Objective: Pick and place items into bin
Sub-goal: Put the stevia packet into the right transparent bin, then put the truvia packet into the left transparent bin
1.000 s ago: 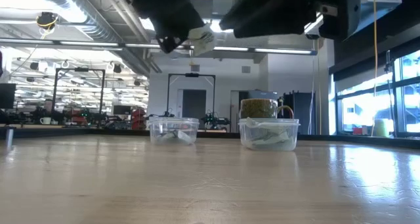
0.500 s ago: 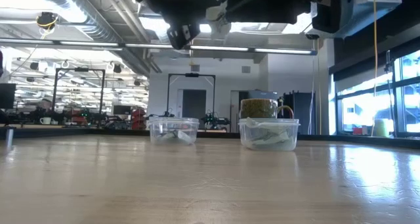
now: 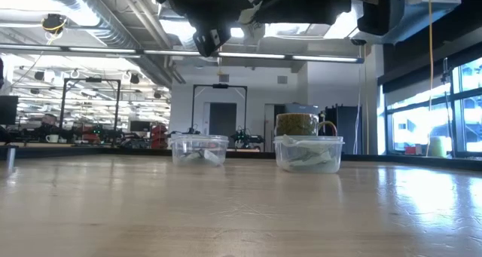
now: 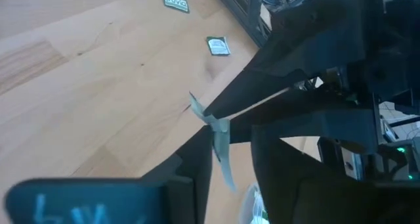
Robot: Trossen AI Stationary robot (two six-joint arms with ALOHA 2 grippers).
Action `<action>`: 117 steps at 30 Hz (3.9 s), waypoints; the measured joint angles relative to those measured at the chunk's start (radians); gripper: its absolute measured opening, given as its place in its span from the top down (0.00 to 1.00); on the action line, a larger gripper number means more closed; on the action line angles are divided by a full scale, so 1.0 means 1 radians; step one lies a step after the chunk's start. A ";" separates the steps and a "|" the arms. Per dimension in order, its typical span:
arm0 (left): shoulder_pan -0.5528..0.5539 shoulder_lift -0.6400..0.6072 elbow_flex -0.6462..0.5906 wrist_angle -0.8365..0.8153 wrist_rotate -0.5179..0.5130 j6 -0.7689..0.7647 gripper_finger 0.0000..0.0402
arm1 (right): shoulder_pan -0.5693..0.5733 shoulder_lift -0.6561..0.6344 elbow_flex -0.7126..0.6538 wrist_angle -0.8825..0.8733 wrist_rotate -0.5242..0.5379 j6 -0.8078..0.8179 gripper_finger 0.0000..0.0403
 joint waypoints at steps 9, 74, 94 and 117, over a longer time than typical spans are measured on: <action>0.000 0.000 0.000 0.000 -0.001 0.010 0.88 | 0.000 0.000 0.000 -0.025 -0.003 0.001 0.88; -0.086 0.000 0.001 -0.638 -0.149 0.000 0.76 | -0.217 0.132 -0.091 -0.443 0.169 0.390 1.00; -0.086 0.000 0.001 -0.639 -0.149 0.000 0.76 | -0.218 0.097 -0.066 -0.453 0.169 0.390 0.90; -0.087 0.000 0.001 -0.641 -0.130 -0.007 0.76 | -0.266 0.066 -0.065 -0.483 0.222 0.551 0.71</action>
